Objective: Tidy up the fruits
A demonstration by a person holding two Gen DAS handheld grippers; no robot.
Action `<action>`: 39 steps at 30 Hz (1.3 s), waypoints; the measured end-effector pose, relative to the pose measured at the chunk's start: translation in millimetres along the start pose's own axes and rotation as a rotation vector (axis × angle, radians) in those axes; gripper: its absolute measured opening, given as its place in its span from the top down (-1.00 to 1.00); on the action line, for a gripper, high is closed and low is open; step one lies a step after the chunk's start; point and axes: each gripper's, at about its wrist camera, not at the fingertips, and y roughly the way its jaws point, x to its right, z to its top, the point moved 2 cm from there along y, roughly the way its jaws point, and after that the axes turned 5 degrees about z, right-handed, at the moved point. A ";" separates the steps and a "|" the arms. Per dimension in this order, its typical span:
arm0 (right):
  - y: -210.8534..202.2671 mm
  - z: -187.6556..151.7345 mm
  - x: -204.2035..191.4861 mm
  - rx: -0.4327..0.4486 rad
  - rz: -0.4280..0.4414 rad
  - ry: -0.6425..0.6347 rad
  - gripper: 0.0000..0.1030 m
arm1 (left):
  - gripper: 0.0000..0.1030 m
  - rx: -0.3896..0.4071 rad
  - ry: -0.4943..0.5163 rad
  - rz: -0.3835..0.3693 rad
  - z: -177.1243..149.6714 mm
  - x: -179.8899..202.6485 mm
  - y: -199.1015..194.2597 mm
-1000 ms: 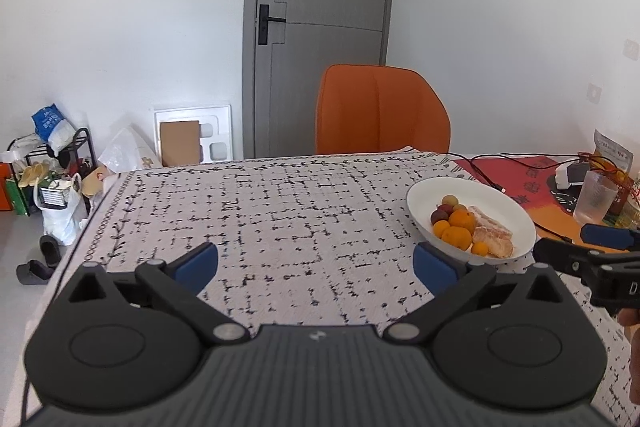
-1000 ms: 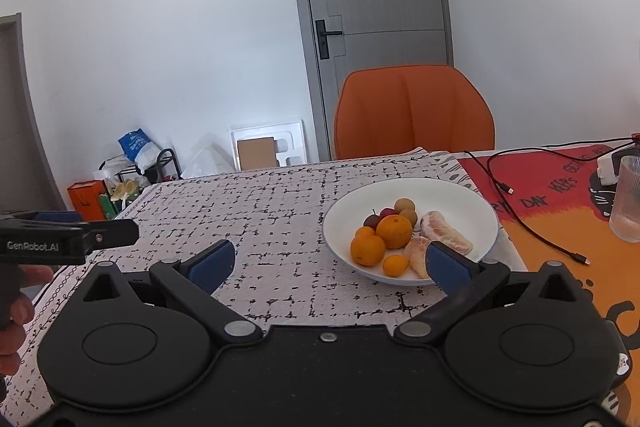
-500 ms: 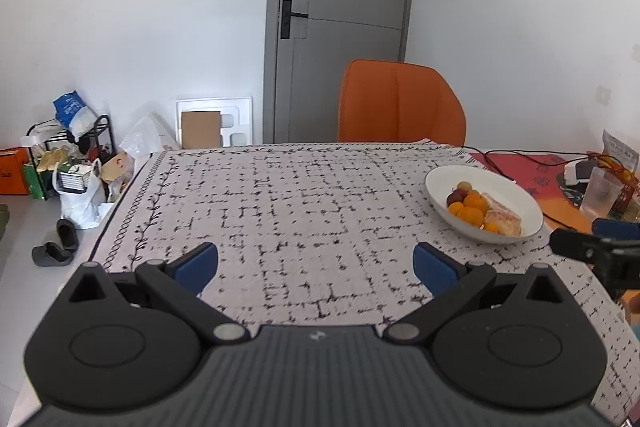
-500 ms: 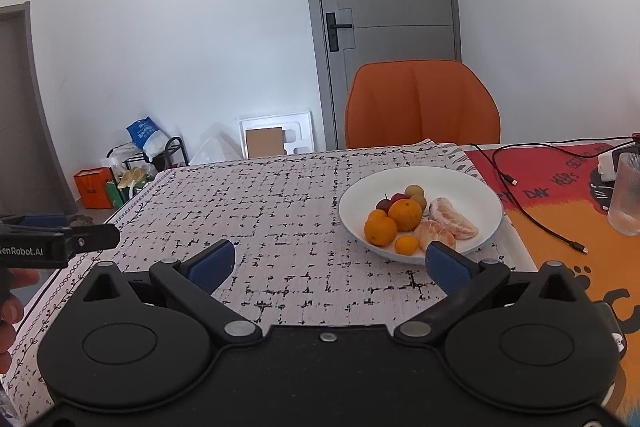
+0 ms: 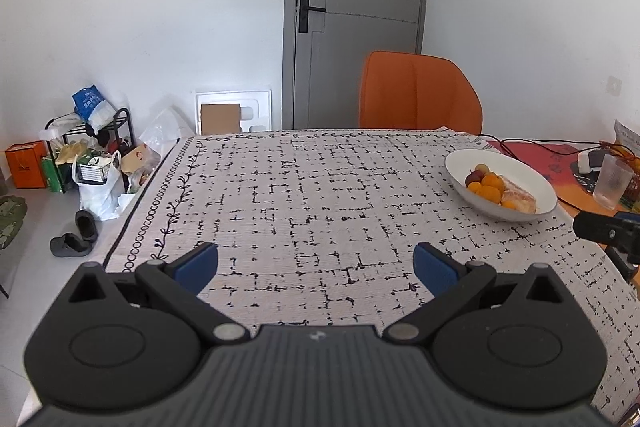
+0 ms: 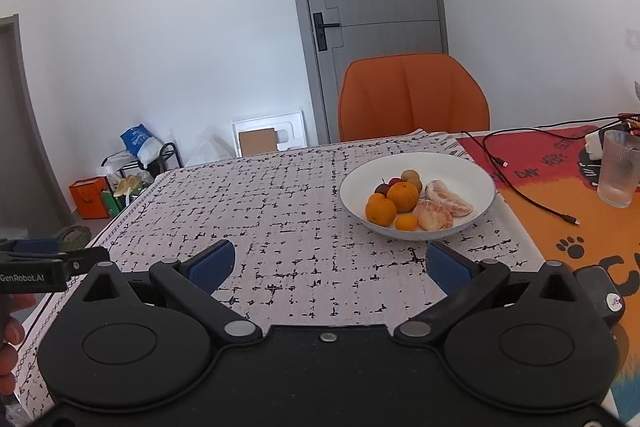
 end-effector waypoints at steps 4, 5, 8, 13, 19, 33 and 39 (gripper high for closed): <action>-0.5 -0.3 -0.5 -0.006 0.009 -0.001 -1.00 | -1.00 0.008 -0.005 0.002 0.8 -2.6 -5.1; -0.5 -0.2 -1.1 -0.007 0.008 -0.004 -1.00 | -0.99 0.008 -0.006 0.003 1.3 -2.8 -5.6; 0.4 -0.6 -1.4 -0.010 0.010 -0.010 -1.00 | -0.99 0.010 -0.005 0.003 1.3 -2.9 -7.4; -0.5 0.1 -2.5 -0.009 0.013 -0.011 -1.00 | -0.99 0.009 -0.010 0.007 1.1 -3.9 -8.1; -0.7 -0.7 -3.5 -0.016 0.013 -0.011 -1.00 | -0.99 0.006 -0.009 0.004 -0.4 -5.0 -8.3; -0.8 0.1 -6.8 -0.018 0.014 -0.020 -1.00 | -0.99 0.002 -0.011 0.000 -1.2 -4.9 -7.5; 0.2 0.0 -6.2 -0.018 0.010 -0.017 -1.00 | -0.99 0.000 -0.011 0.001 -0.9 -4.1 -7.5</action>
